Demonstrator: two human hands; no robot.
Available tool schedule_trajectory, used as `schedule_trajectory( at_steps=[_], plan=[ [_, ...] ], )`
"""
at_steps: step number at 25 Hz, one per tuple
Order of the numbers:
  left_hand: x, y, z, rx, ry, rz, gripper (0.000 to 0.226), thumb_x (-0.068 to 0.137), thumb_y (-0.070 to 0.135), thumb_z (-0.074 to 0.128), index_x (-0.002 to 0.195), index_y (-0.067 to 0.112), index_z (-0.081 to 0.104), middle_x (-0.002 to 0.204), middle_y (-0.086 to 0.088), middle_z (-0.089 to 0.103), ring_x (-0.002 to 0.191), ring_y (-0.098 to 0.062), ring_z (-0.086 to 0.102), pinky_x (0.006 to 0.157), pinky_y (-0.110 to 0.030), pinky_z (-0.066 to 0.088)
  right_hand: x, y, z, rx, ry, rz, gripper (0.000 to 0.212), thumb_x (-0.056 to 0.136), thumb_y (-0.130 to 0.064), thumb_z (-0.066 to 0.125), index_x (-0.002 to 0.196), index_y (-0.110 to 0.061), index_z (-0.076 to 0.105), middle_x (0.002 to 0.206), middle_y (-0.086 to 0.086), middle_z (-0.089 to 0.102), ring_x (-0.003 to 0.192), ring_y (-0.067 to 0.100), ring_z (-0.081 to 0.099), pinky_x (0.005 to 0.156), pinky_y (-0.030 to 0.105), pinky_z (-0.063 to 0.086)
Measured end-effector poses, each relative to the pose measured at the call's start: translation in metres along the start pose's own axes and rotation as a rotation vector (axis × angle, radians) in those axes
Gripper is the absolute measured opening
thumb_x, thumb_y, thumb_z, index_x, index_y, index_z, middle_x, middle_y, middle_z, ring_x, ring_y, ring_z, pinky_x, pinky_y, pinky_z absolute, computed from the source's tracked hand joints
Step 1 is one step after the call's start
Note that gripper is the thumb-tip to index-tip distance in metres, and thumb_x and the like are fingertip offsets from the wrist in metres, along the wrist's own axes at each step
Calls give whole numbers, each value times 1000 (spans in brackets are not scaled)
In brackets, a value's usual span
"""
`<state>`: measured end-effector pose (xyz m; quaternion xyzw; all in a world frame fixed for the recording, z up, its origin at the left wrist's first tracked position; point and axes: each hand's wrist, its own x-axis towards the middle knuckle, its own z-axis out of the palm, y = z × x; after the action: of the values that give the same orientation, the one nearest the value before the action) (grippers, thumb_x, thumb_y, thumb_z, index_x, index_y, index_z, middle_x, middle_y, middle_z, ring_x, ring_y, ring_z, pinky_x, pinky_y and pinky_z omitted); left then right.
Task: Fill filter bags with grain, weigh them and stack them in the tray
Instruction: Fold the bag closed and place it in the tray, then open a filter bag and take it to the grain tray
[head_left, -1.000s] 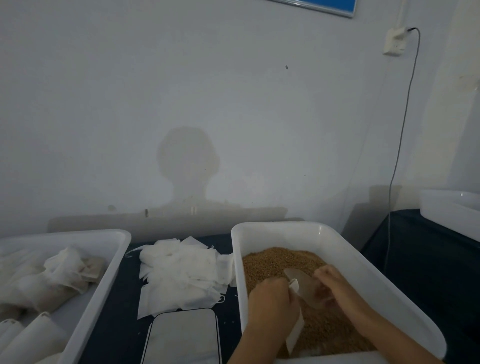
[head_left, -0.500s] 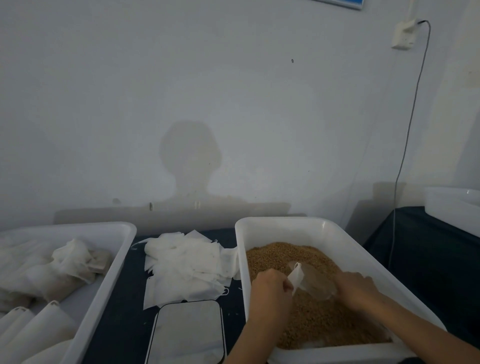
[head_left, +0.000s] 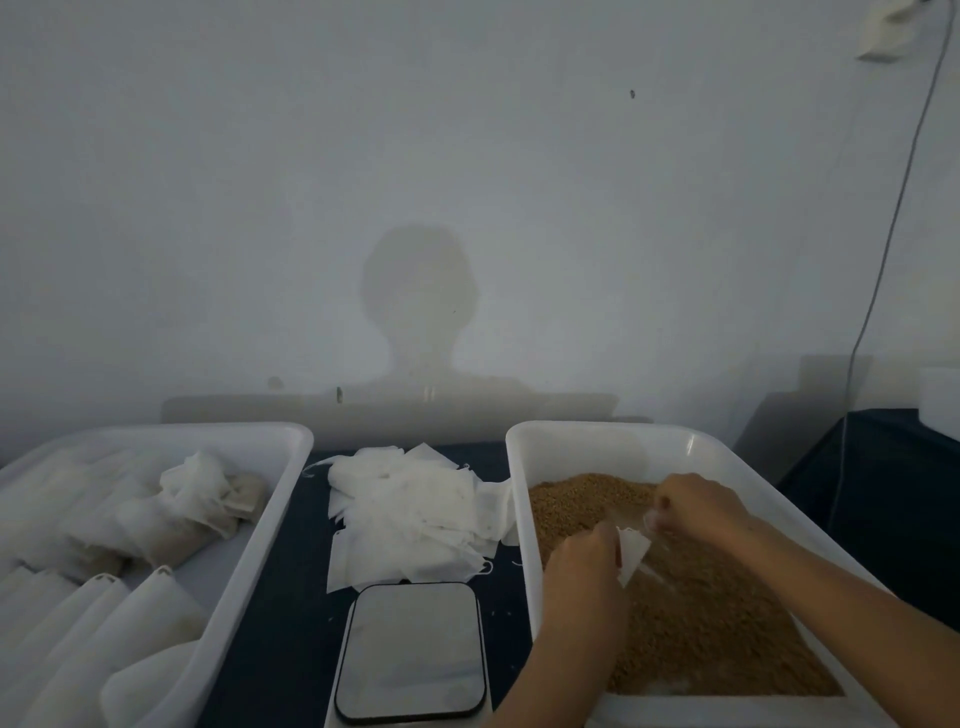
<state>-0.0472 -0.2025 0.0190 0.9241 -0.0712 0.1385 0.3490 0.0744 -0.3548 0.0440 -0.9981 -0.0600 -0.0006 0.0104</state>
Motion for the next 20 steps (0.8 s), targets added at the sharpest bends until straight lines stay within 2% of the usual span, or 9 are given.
schedule_trajectory(
  at_steps=[3,5,9,12,14,17,20],
  plan=[
    [2,-2,3,11,-15,-25,19,92,2,50,109,9,54,107,-9,64,97,-24,60,82,-32,51,18,-15,13,51,11,-28,34,88,-32,62,58,-20,52,62,-5,55,53,10,48,53,22,39],
    [3,-3,4,19,-19,-26,20,94,5,48,113,8,49,108,-12,64,98,-26,60,82,-33,50,24,-21,25,83,13,-55,29,91,-33,57,68,-16,57,71,-3,62,63,14,57,59,27,45],
    [3,-3,5,36,-17,-21,22,93,3,44,114,9,44,107,-14,63,98,-29,58,79,-34,47,25,-18,37,149,39,-67,32,95,-34,51,66,-21,46,68,-6,50,64,12,48,56,24,36],
    [12,-7,2,90,4,9,20,95,5,41,114,9,45,102,-13,65,83,-25,57,70,-30,45,13,-2,29,265,70,-31,30,96,-31,49,69,-19,48,67,-10,51,59,7,47,58,23,38],
    [21,-11,-4,137,3,31,16,95,4,38,109,9,45,98,-14,65,73,-23,53,67,-31,44,-3,15,16,305,93,-32,25,99,-32,46,76,-22,48,74,-10,55,67,8,52,63,26,42],
    [35,-18,-15,183,-72,68,12,95,4,37,100,13,43,96,-14,65,77,-27,58,68,-33,46,-35,41,-8,381,110,-64,17,97,-31,50,85,-20,55,86,-3,63,79,17,61,75,35,50],
    [42,-23,-20,126,-250,107,14,95,3,36,105,10,45,96,-17,63,80,-28,57,71,-36,47,-76,59,-36,495,61,-134,9,94,-26,56,88,-21,61,85,-2,65,74,13,64,66,26,49]
  ],
)
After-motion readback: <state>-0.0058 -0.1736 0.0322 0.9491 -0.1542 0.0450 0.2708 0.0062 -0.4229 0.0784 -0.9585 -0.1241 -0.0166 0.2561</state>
